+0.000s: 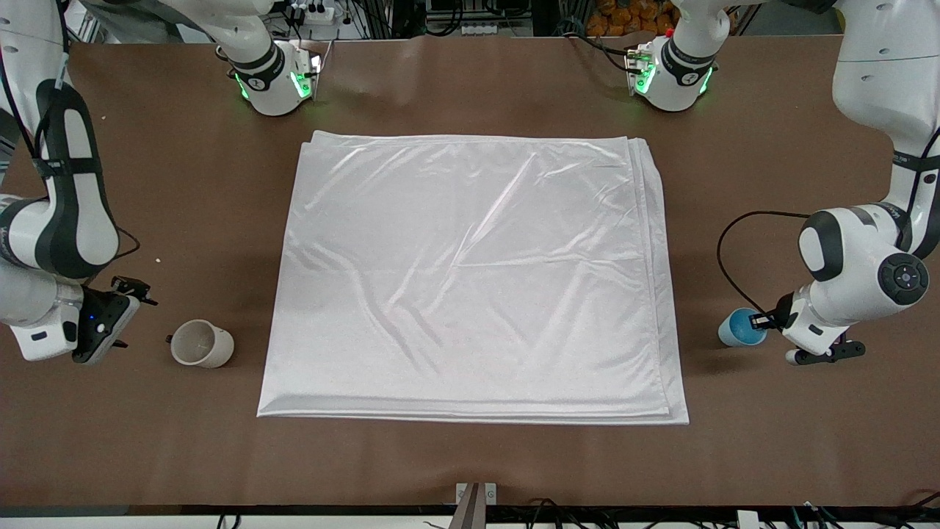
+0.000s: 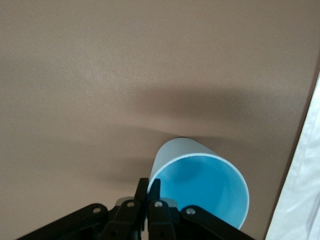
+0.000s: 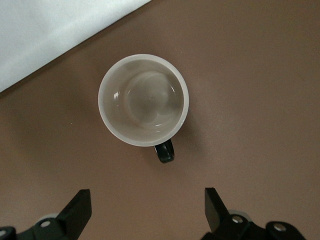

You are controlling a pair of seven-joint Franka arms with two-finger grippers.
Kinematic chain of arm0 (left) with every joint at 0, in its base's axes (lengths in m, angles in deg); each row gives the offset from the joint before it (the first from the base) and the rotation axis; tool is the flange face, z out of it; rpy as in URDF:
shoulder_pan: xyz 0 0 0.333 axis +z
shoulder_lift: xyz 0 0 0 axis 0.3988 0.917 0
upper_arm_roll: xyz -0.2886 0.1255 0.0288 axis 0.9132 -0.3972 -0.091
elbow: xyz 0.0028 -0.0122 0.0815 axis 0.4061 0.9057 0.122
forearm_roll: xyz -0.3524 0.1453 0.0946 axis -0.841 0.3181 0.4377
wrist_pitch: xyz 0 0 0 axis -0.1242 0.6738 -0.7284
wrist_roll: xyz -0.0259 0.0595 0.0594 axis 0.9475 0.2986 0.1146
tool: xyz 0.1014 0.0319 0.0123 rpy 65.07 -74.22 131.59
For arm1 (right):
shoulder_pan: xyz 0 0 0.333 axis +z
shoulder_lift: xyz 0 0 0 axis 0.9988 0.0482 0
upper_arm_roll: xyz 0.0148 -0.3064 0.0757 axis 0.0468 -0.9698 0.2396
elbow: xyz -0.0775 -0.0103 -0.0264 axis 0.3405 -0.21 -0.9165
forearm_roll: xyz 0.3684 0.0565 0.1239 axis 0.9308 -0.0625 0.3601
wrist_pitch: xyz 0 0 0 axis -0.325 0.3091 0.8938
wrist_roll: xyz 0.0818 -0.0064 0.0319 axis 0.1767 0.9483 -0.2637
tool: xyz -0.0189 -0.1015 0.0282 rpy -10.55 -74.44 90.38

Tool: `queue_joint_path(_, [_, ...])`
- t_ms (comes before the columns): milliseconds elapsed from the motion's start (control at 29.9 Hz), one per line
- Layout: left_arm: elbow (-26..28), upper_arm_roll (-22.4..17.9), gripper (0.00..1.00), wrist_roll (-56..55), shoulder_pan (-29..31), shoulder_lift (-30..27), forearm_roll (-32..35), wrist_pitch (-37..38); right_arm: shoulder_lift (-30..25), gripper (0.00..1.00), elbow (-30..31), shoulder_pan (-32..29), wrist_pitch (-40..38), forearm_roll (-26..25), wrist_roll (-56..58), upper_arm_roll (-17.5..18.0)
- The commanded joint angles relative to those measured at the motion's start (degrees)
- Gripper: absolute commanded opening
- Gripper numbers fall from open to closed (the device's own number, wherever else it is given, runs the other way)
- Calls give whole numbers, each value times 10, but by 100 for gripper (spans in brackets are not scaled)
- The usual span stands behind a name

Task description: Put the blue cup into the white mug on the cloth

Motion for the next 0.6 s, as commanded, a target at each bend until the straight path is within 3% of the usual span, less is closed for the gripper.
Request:
queue_joint_path(0, [-4, -2, 0, -7, 0, 6, -2, -4, 24, 100, -19, -4, 14, 9, 18, 6])
queue_joint_path(568, [-6, -2, 0, -7, -1, 6, -2, -5, 67, 100, -17, 6, 84, 9, 19, 7])
